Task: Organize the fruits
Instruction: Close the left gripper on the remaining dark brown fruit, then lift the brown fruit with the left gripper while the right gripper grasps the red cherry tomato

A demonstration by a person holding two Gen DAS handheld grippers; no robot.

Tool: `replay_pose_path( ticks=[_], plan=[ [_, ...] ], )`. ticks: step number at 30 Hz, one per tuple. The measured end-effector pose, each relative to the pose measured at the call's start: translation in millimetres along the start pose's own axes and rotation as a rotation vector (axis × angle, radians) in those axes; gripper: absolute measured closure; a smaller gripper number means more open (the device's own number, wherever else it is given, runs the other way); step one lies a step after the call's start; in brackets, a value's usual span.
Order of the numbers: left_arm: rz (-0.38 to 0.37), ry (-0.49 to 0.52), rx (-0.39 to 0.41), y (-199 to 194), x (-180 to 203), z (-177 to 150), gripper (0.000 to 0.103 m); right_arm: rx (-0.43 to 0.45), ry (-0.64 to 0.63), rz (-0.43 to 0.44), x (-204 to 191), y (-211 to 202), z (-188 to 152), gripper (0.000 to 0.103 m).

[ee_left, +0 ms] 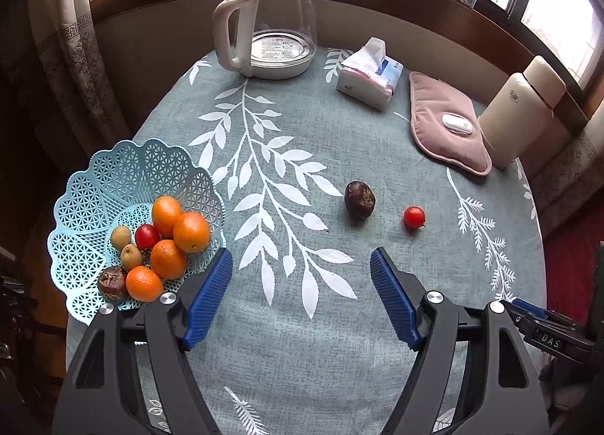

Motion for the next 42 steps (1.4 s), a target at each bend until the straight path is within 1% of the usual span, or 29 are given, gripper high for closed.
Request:
replay_pose_path(
  ticks=[8,18,24,29,31,34,35,36,37,39,42],
  plan=[
    [-0.021,0.078,-0.027,35,28,20,0.026,-0.008,0.019,-0.020,15,6,3,0.047],
    [-0.035,0.146,-0.081,85,51,33,0.028,-0.027,0.063,-0.040,37,15,8,0.047],
    [-0.049,0.143,-0.121,115,56,39,0.038,-0.037,0.063,-0.053,41,19,9,0.047],
    [-0.071,0.123,-0.155,134,59,40,0.041,-0.040,0.072,-0.069,47,20,11,0.047],
    [-0.077,0.123,-0.165,139,61,40,0.046,-0.041,0.078,-0.074,49,21,11,0.047],
    [-0.080,0.130,-0.173,145,63,40,0.047,-0.044,0.079,-0.078,51,22,12,0.047],
    [-0.082,0.135,-0.176,147,64,40,0.051,-0.045,0.078,-0.079,50,23,12,0.047],
    [-0.087,0.140,-0.185,151,65,40,0.061,-0.045,0.076,-0.081,49,24,12,0.047],
    [-0.088,0.145,-0.190,153,66,39,0.063,-0.046,0.073,-0.083,48,24,12,0.047],
    [-0.085,0.159,-0.184,155,67,41,0.064,-0.050,0.067,-0.084,46,26,11,0.047],
    [-0.097,0.153,-0.186,154,66,41,0.064,-0.053,0.058,-0.084,40,28,10,0.047]
  ],
)
Point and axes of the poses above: each gripper's, at about its wrist camera, not at the fingertips, and y roughly the way its jaws point, x to its right, z to its top, the point moved 9 cm from there along y, roughly the way its jaws point, and after that the axes turned 10 degrees about y, right-handed, at the moved point
